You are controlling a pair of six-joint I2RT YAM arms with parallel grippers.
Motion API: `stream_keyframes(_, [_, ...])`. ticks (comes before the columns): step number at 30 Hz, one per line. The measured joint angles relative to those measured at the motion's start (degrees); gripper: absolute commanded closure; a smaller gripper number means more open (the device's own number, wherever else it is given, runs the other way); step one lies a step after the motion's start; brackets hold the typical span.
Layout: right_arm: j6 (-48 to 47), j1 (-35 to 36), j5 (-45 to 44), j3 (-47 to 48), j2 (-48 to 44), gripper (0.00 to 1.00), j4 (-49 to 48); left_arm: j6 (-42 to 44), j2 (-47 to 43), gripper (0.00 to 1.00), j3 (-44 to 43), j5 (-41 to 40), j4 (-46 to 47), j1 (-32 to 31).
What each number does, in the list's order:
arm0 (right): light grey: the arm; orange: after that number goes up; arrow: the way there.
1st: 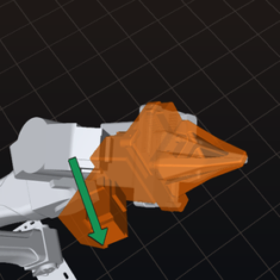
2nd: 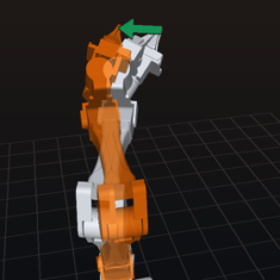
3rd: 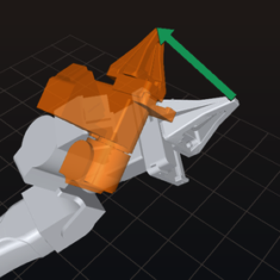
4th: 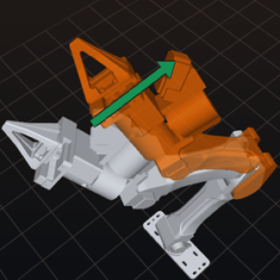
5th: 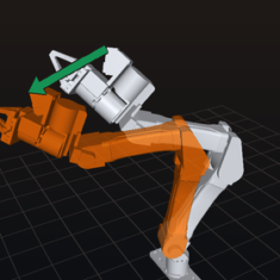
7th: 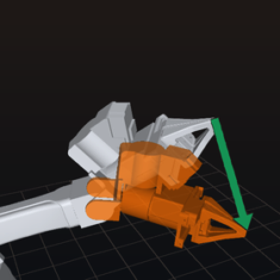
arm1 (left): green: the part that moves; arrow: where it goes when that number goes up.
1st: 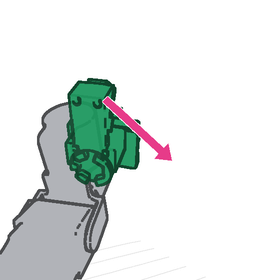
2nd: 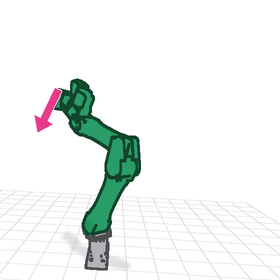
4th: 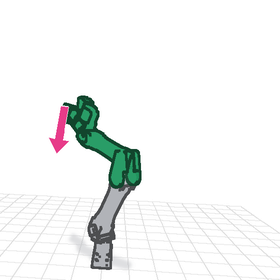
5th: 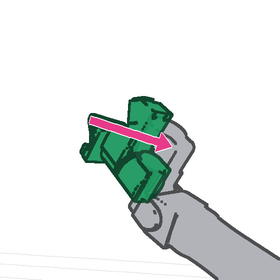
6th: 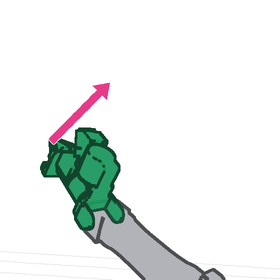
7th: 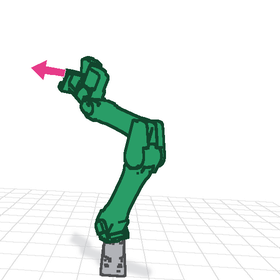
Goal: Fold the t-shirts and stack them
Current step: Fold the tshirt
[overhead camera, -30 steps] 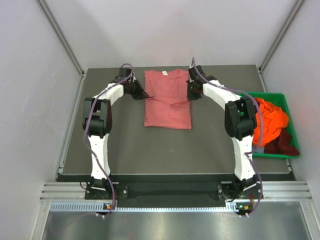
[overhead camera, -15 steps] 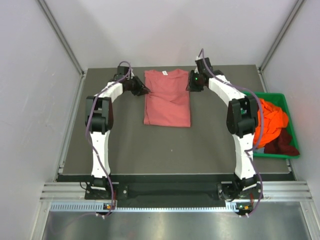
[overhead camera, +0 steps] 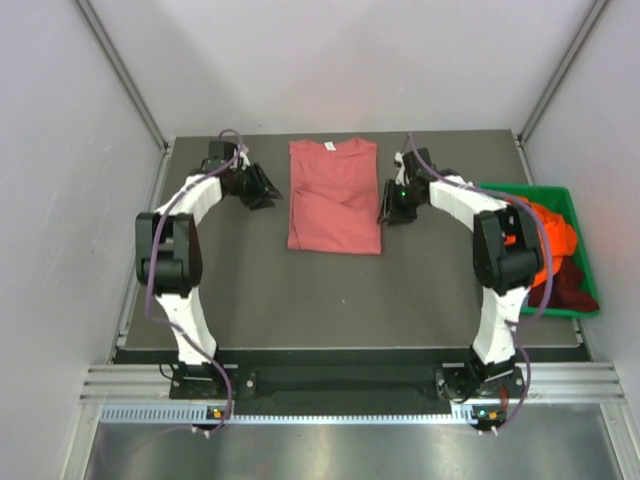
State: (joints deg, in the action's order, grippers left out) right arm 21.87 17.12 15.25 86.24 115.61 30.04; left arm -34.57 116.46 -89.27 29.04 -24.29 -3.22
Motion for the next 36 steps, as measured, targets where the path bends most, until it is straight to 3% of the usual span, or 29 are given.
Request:
stream_keyframes(4, [-0.9,0.0,4.3,-9.9,-7.6,0.57,-1.7,1.9,-10.1,0.55,11.4,2.1,0.5,-1.1])
stream_keyframes(13, [-3.4,0.0,9.0,-20.7,-12.0,0.55,-5.4,3.5,-13.2,0.53,25.1,4.6,2.0,-2.2])
stream_keyframes(36, [-5.3,0.0,13.2,-22.1,-9.0,0.64,-12.3,5.7,-11.9,0.55,28.2,7.2,8.9,-4.5])
